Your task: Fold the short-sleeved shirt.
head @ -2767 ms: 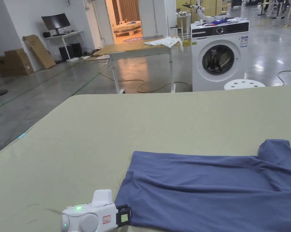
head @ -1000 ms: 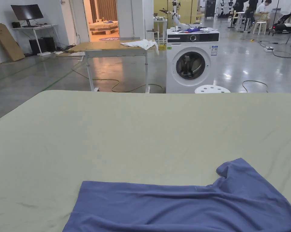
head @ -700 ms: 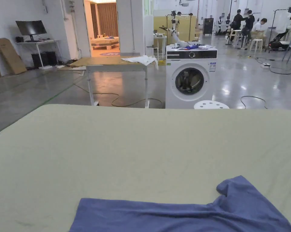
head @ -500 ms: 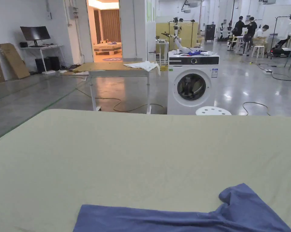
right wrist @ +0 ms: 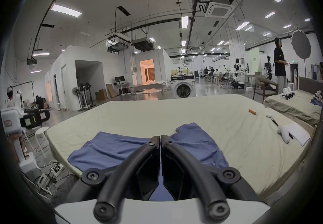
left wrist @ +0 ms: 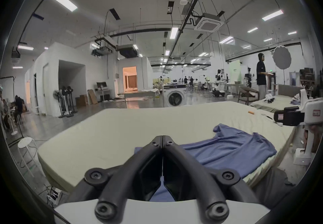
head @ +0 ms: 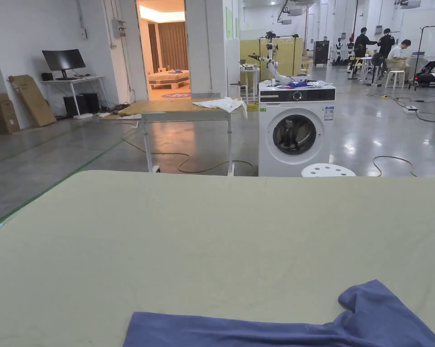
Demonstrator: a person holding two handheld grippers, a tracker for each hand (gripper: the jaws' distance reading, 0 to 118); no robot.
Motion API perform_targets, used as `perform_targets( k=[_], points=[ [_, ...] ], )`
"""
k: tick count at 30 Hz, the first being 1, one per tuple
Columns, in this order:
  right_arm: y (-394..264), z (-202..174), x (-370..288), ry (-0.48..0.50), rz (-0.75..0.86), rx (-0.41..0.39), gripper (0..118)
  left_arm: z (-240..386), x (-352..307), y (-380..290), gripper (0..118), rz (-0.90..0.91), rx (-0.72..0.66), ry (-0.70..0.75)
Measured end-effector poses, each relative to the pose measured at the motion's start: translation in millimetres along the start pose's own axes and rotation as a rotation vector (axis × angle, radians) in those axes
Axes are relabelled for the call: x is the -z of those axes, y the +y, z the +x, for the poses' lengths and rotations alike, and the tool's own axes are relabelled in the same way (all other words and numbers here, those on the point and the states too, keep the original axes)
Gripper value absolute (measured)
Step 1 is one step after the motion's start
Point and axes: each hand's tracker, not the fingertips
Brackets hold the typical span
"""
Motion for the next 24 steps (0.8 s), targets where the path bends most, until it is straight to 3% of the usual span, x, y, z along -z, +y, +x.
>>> perform_targets(
  k=[4, 9, 15, 21, 23, 24],
  points=[
    [4, -4, -1, -0.001, -0.005, -0.020, 0, 1, 1, -4, 0, -0.036, -0.002, -0.003],
    [2, 3, 6, 0.013, -0.017, 0.030, 0, -14, 21, 1, 0, -0.077, -0.044, -0.014],
    [-12, 9, 15, 0.030, -0.068, 0.099, 0, -51, 102, -2, 3, -0.259, -0.073, -0.069],
    [-25, 20, 15, -0.006, -0.143, 0.127, 0, -82, 243, -24, 53, -0.550, -0.020, -0.134],
    [-30, 25, 15, -0.019, -0.158, 0.132, 0, -93, 287, -40, 71, -0.622, -0.019, -0.084],
    [-33, 28, 13, -0.035, -0.170, 0.136, 0, -99, 308, -48, 72, -0.677, -0.025, -0.038]
  ],
)
